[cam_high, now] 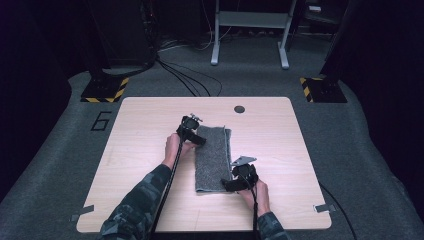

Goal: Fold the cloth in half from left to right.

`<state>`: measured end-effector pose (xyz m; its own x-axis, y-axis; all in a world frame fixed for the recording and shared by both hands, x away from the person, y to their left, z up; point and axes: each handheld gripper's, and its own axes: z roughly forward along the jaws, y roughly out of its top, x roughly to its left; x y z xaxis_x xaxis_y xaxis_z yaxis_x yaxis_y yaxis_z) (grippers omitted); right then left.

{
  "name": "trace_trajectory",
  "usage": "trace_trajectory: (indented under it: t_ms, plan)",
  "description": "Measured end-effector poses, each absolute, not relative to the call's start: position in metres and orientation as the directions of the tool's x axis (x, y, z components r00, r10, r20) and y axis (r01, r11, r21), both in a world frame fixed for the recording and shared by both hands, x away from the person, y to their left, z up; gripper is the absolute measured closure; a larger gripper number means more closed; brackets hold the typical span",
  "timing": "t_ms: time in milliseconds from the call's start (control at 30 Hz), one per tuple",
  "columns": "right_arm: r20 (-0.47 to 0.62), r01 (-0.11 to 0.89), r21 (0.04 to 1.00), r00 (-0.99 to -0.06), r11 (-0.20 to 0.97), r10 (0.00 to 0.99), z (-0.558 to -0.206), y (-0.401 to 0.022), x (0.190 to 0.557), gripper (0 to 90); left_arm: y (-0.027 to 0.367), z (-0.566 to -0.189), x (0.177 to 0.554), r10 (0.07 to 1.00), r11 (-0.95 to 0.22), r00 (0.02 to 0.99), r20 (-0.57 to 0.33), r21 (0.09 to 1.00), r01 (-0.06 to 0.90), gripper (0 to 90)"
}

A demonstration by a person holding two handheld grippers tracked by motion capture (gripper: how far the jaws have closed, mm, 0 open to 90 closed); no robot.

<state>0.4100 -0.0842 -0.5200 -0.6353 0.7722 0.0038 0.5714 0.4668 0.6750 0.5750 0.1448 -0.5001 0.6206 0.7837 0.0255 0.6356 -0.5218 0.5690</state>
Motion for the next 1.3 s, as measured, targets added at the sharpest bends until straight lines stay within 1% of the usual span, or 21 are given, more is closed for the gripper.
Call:
trace_trajectory:
  t_ms: [67, 267, 600, 733, 833, 867, 933, 1000, 1100, 1167, 1233, 1300]
  plan:
    - [0.006, 0.576, 0.672, -0.633, 0.466, 0.774, -0.520, -0.086, 0.406, 16.9, 0.145, -0.503, 0.573, 0.779, -0.529, 0.627, 0.021, 0.561, 0.637, 23.7]
    - [0.012, 0.574, 0.666, -0.647, 0.477, 0.762, -0.519, -0.089, 0.392, 17.9, 0.144, -0.506, 0.564, 0.769, -0.524, 0.639, 0.002, 0.575, 0.628, 23.4]
    - [0.016, 0.566, 0.647, -0.680, 0.511, 0.733, -0.517, -0.090, 0.363, 18.2, 0.141, -0.507, 0.539, 0.742, -0.552, 0.670, 0.012, 0.577, 0.601, 21.3]
    - [0.049, 0.582, 0.631, -0.690, 0.513, 0.722, -0.515, -0.092, 0.355, 18.2, 0.144, -0.509, 0.529, 0.736, -0.549, 0.677, 0.003, 0.589, 0.594, 21.3]
    - [0.071, 0.578, 0.622, -0.714, 0.529, 0.697, -0.513, -0.097, 0.354, 19.0, 0.147, -0.509, 0.521, 0.733, -0.545, 0.681, -0.002, 0.598, 0.588, 21.3]
    - [0.088, 0.592, 0.622, -0.703, 0.512, 0.706, -0.511, -0.098, 0.354, 19.1, 0.148, -0.509, 0.520, 0.727, -0.549, 0.686, -0.004, 0.596, 0.586, 21.1]
    - [0.095, 0.587, 0.642, -0.699, 0.493, 0.709, -0.505, -0.103, 0.362, 19.1, 0.151, -0.507, 0.518, 0.726, -0.542, 0.687, -0.012, 0.604, 0.583, 19.1]
    - [0.091, 0.577, 0.666, -0.692, 0.473, 0.716, -0.497, -0.106, 0.375, 19.4, 0.155, -0.502, 0.518, 0.737, -0.505, 0.675, -0.034, 0.637, 0.583, 18.8]
    - [0.086, 0.579, 0.682, -0.670, 0.447, 0.737, -0.486, -0.105, 0.400, 20.7, 0.162, -0.492, 0.522, 0.742, -0.476, 0.668, -0.051, 0.661, 0.580, 18.6]
    - [0.061, 0.565, 0.701, -0.655, 0.435, 0.753, -0.480, -0.103, 0.425, 22.1, 0.164, -0.487, 0.527, 0.751, -0.464, 0.658, -0.052, 0.668, 0.582, 18.8]
    - [0.079, 0.590, 0.697, -0.629, 0.408, 0.774, -0.477, -0.099, 0.446, 25.7, 0.167, -0.484, 0.532, 0.760, -0.456, 0.648, -0.048, 0.672, 0.584, 18.7]
    - [0.058, 0.591, 0.700, -0.605, 0.400, 0.794, -0.474, -0.094, 0.466, 33.9, 0.172, -0.482, 0.538, 0.773, -0.446, 0.633, -0.048, 0.669, 0.595, 19.3]
